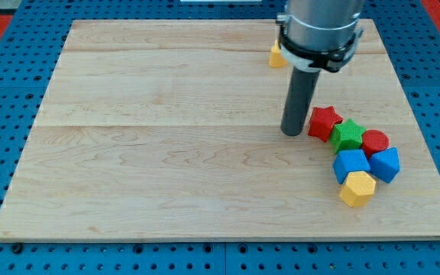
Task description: Push the yellow heart towards the the group of blocks
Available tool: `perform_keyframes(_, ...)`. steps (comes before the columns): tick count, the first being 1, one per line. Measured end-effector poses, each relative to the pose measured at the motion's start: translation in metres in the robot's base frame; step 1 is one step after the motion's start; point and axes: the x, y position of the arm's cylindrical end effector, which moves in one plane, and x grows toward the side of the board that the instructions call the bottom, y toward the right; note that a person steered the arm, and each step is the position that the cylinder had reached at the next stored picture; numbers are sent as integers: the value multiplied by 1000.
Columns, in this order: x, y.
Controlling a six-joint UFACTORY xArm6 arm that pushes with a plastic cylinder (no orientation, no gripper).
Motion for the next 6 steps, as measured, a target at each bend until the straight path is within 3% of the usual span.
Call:
perform_keyframes(2, -85, 34)
perform_keyframes(3, 2, 24)
perform_keyframes(4, 43, 14)
perform_keyframes(5, -2, -23)
perform_keyframes(6, -96, -70)
